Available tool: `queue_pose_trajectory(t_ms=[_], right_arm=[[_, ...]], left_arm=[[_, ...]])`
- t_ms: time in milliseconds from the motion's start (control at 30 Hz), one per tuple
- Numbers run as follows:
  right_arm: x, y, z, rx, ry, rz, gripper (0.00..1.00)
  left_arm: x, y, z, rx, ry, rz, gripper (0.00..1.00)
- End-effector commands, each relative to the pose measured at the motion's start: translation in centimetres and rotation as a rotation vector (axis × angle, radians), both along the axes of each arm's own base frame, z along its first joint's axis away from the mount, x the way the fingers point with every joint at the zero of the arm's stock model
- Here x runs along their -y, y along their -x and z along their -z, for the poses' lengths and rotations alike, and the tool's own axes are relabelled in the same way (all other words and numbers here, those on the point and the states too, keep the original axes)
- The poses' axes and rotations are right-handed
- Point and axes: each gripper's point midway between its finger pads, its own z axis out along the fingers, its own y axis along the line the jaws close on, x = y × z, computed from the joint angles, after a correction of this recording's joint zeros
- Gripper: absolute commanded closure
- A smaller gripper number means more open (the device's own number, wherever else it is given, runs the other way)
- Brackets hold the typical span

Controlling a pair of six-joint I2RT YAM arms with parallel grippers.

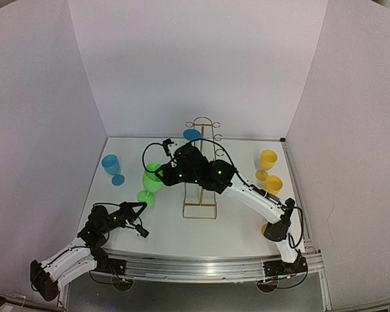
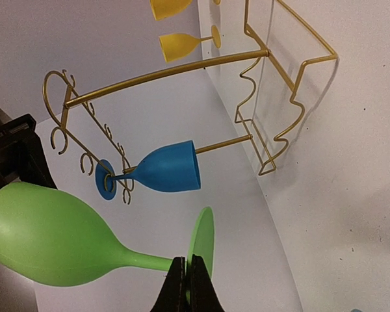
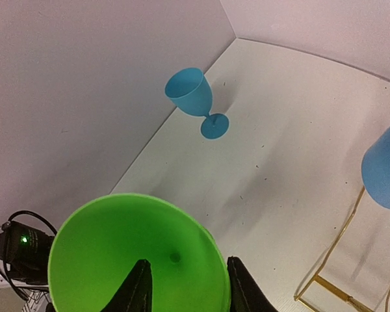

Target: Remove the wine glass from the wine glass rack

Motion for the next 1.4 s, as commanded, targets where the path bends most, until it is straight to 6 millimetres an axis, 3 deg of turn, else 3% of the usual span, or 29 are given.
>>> queue_pose_trajectory(t_ms=[0,67,167,200,233,300,433,533,667,800,1033,1233,1367], right_arm=[[-0.1,0.5,1.4,-0.022,0.047,-0.013,0.91],[0.3,0.4,0.8,-0.008,0.047,0.0,1.0],[1.1,0.0,-0.3,0.02,0.042,0.032,1.0],[1.4,-0.2,-0.7,0.032,0.04,0.047,1.0],[1.7,-0.3,-1.3,0.05,0.038,0.066,1.0],[2.2,-0.5,-2.1,0.092,0.048,0.094,1.0],[2.5,-0.5,-1.8,0.159,0.1,0.132,1.0],[2.5,-0.6,-1.2,0.214,0.153,0.171,1.0],[2.5,-0.8,-0.2,0.296,0.229,0.257,1.0],[1.5,-0.7,1.0,0.312,0.245,0.306,1.0],[0.4,-0.8,2.0,0.287,0.22,0.336,1.0],[-0.8,-0.1,2.6,0.284,0.21,0.319,1.0],[-1.2,0.0,2.9,0.278,0.205,0.305,1.0]], left_arm=[[0.3,0.5,-3.3,0.109,0.055,0.033,1.0],[0.2,0.4,-3.3,0.097,0.064,0.021,1.0],[-0.1,0.3,-3.4,0.056,0.079,0.002,0.96],[-0.3,0.3,-3.2,0.018,0.075,-0.011,0.85],[-0.6,0.2,-2.7,-0.052,0.065,-0.032,0.64],[-1.5,0.6,-2.2,-0.221,0.075,-0.087,0.32],[-3.2,2.4,-3.1,-0.581,0.151,-0.189,0.18],[-3.6,3.7,-6.1,-0.891,0.293,-0.269,0.23],[-3.1,1.1,-9.8,-1.432,0.662,-0.599,0.34],[-1.1,-0.7,-12.3,-1.765,0.925,-0.751,0.32],[-0.1,-2.6,-13.8,-1.847,1.09,-0.776,0.32],[-1.2,-5.7,-11.3,-1.709,1.063,-0.983,0.39],[-0.8,-6.1,-9.9,-1.683,0.987,-1.026,0.39]])
